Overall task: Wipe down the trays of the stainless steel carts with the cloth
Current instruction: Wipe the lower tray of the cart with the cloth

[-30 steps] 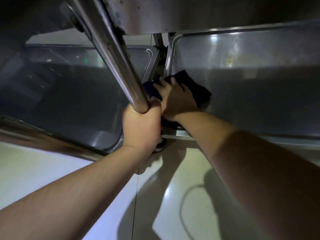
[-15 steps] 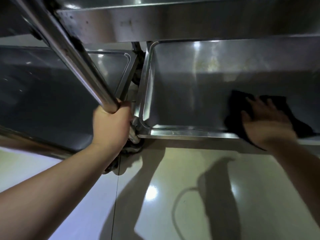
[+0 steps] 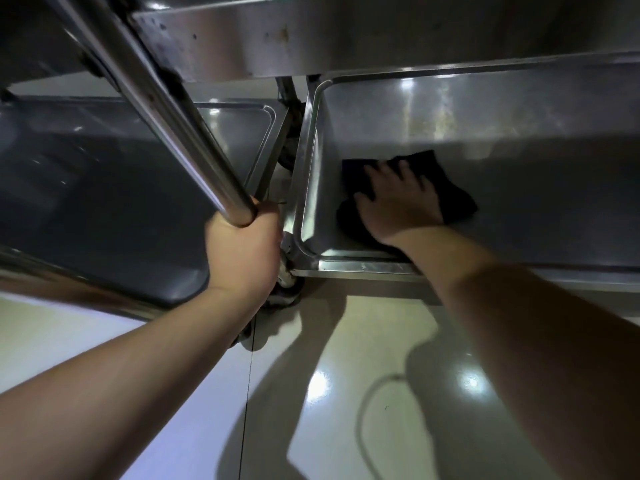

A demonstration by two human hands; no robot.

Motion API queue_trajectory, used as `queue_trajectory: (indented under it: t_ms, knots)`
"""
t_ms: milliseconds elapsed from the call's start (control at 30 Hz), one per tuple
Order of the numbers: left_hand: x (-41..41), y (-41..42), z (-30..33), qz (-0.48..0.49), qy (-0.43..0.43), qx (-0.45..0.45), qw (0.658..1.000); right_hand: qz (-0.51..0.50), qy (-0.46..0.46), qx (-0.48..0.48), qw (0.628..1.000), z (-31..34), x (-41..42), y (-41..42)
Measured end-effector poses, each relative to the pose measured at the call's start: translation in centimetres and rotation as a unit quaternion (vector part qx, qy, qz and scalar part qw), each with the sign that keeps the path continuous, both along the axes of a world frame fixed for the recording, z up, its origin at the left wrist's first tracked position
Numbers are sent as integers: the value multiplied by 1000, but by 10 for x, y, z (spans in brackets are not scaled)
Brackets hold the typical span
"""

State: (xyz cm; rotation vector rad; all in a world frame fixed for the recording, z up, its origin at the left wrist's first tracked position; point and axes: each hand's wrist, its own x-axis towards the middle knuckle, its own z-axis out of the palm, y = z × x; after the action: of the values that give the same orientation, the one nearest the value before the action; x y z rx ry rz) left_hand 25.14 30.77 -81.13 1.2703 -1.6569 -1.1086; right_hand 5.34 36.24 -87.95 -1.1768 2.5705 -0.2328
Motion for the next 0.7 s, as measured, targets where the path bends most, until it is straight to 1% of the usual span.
queue_trajectory:
  t_ms: [67, 167, 233, 300, 367, 433, 533, 700]
  knots:
    - [0, 1, 2, -2, -1, 5, 1000, 62, 0, -3, 998, 3, 30, -11]
    - [2, 0, 2, -9, -6, 5, 1000, 135, -28, 0, 990, 5, 58, 2]
    - [4, 0, 2, -12, -7, 7, 1000, 165, -42, -7, 985, 6, 67, 21]
    - [5, 1, 2, -16, -9, 5, 1000, 176, -25, -26, 984, 7, 67, 46]
    - [6, 0, 1, -14, -18, 6, 1000, 179, 26, -40, 983, 7, 61, 76]
    - [7, 0, 1, -3, -22, 10, 1000, 168, 63, -34, 983, 7, 42, 108]
    - [5, 3, 4, 8, -22, 21, 1000, 127, 57, -1, 990, 8, -4, 161]
    - [6, 8, 8, 40, -46, 38, 997, 74, 49, 58, 994, 10, -85, 242]
